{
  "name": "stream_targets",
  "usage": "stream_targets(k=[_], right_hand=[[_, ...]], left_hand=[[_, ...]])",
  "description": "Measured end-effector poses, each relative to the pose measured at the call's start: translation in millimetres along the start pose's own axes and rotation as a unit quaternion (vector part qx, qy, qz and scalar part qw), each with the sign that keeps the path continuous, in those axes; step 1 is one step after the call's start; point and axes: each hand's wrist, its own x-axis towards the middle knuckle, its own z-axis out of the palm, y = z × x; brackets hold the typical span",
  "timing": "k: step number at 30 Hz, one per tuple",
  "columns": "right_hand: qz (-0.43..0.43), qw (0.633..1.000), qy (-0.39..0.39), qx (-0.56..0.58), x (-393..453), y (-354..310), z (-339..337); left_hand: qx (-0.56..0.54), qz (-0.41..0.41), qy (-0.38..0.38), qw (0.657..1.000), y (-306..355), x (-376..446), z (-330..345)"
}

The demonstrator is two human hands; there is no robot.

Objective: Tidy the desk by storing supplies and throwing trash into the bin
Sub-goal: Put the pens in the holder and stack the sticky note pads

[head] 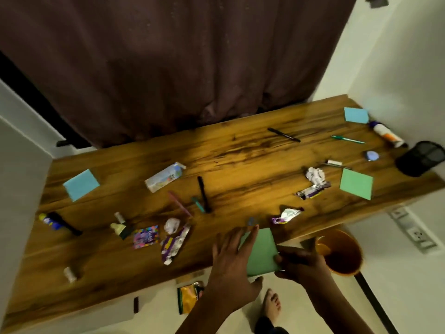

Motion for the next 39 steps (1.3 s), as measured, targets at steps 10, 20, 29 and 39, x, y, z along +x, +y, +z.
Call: stream_targets(k=[10,20,29,39], right_hand=[[-0.043,0.981,0.159,0.098,98.8,-57.3,-184.4],[-0.011,0.954,0.275,0.116,193.1,-73.7,-269.5],[0.012,0.943,0.322,0.086,224.0,-76.4,-267.0],[0.020,0.937,0.337,-0.091,233.6,-67.3,-272.2]], left_hand=[[-0.025,-0.001,0.005,1.000,93.4,103.8,52.3],[-0.049,-0.014,0.034,0.998,91.4,130.2,105.1],[-0.056,-0.029,0.071,0.995,88.2,144.6,112.8],[-0.057,-0.053,0.091,0.993,92.5,130.4,113.7]])
